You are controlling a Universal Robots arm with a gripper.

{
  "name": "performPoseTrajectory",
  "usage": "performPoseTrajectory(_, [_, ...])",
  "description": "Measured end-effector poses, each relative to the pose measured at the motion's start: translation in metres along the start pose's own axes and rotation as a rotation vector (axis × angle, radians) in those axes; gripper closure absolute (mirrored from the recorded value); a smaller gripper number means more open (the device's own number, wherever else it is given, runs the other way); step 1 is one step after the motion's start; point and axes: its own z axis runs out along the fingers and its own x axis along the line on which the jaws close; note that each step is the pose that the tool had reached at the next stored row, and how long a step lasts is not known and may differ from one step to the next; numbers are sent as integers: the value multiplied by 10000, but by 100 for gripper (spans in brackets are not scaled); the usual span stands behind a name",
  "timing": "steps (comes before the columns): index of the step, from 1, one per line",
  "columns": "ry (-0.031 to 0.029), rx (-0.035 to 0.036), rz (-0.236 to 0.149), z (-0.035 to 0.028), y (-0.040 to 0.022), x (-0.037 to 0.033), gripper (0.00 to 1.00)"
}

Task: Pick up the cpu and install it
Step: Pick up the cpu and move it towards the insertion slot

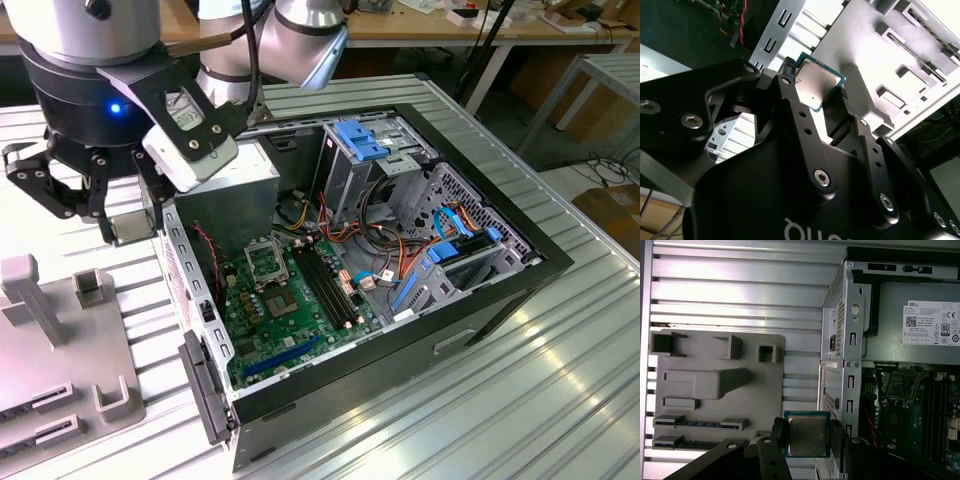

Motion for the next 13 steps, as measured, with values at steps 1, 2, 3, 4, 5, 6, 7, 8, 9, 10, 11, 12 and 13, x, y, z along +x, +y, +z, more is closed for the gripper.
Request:
performPoseTrajectory(1, [-1,0,0,0,-1,-22,53])
performPoseTrajectory(2, [0,0,0,-1,-3,-50,53])
performPoseTrajectory(3, [-1,0,0,-1,-3,-70,53])
performPoseTrajectory(4, [-1,-1,0,-1,-5,-94,53])
performPoseTrajectory(5, [-1,0,-1,-1,-6,-115,53])
performPoseTrajectory(6, [-1,0,-1,-2,-7,-148,53])
performPoseTrajectory(7, [-1,-1,0,-2,-9,-182,53])
performPoseTrajectory(8, [-1,-1,0,-2,-10,-203,53])
performPoseTrajectory(9, [-1,-1,0,-3,-11,-220,53])
performPoseTrajectory(10, [0,0,0,-3,-12,-246,53])
performPoseTrajectory(11, [0,0,1,-3,-13,-265,53])
performPoseTrajectory(12, [0,0,0,-4,-14,-286,53])
performPoseTrajectory(13, [0,0,0,-4,-15,-306,53])
